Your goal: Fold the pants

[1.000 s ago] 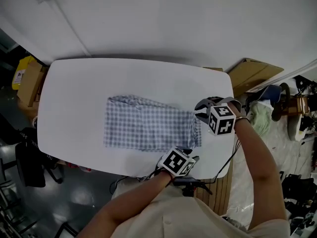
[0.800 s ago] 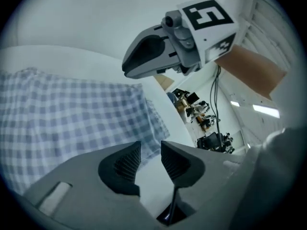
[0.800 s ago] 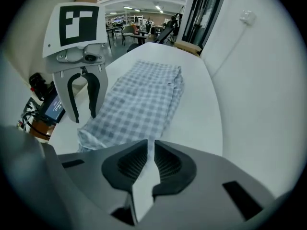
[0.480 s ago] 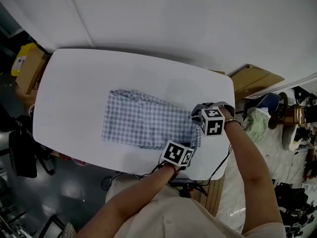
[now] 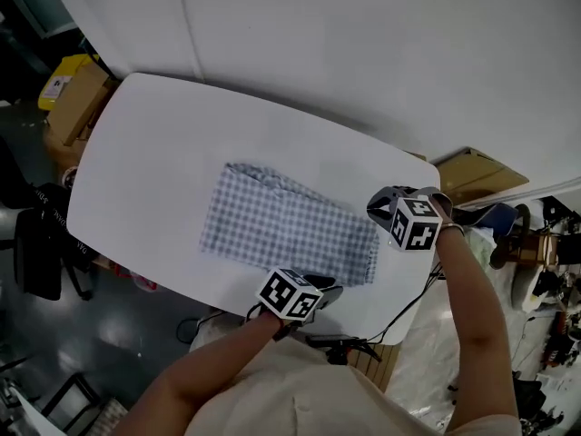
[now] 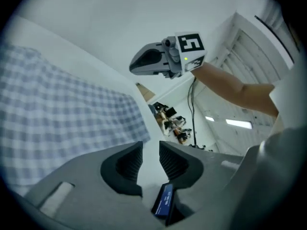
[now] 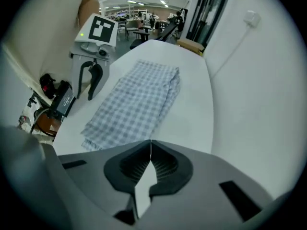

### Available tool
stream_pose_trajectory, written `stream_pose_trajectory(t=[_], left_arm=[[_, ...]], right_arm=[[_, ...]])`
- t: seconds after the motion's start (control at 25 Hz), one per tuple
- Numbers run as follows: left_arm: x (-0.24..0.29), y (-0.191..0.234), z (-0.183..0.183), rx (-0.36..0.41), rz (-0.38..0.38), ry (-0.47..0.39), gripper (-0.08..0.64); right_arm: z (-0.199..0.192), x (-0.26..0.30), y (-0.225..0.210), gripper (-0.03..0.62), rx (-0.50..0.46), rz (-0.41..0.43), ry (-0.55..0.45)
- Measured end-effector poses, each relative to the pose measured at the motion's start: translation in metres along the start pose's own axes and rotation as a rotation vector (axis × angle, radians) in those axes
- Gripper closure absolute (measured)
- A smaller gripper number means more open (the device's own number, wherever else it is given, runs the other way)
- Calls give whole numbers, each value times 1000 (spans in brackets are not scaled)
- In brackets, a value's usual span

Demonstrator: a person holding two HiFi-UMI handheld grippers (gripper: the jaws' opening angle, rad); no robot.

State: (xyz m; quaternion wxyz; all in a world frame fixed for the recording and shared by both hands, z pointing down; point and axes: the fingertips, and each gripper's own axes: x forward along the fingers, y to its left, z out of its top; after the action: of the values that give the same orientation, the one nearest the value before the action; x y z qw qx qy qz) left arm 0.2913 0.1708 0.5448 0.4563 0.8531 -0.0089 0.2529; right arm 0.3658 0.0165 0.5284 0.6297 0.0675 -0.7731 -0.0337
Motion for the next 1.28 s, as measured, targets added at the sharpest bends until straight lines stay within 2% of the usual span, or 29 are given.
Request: stream_pose_trajectory(t=[0.08, 0.36, 0.64, 0.88, 1.08, 1.16, 1.28], left_arm=[[-35, 23, 5, -24, 90, -55, 486], [-125, 62, 8, -82, 340, -176, 523], [-181, 94, -5, -146, 516, -234, 540], [-213, 118, -14, -203, 561, -276, 539], [-231, 130, -16, -220, 590, -290, 538], [-239, 137, -17, -228, 612, -294, 532], [-251, 147, -19, -249, 647, -292, 482]], right_arm=[[37, 3, -16, 575, -46, 14, -35], [144, 19, -47, 575, -240, 57, -80], [219, 31, -66, 575, -381, 67, -99], [264, 51, -77, 574, -463, 113, -98], [288, 67, -82, 571, -526, 150, -71], [296, 75, -83, 536, -545, 169, -59], [306, 85, -85, 499, -579, 199, -43]])
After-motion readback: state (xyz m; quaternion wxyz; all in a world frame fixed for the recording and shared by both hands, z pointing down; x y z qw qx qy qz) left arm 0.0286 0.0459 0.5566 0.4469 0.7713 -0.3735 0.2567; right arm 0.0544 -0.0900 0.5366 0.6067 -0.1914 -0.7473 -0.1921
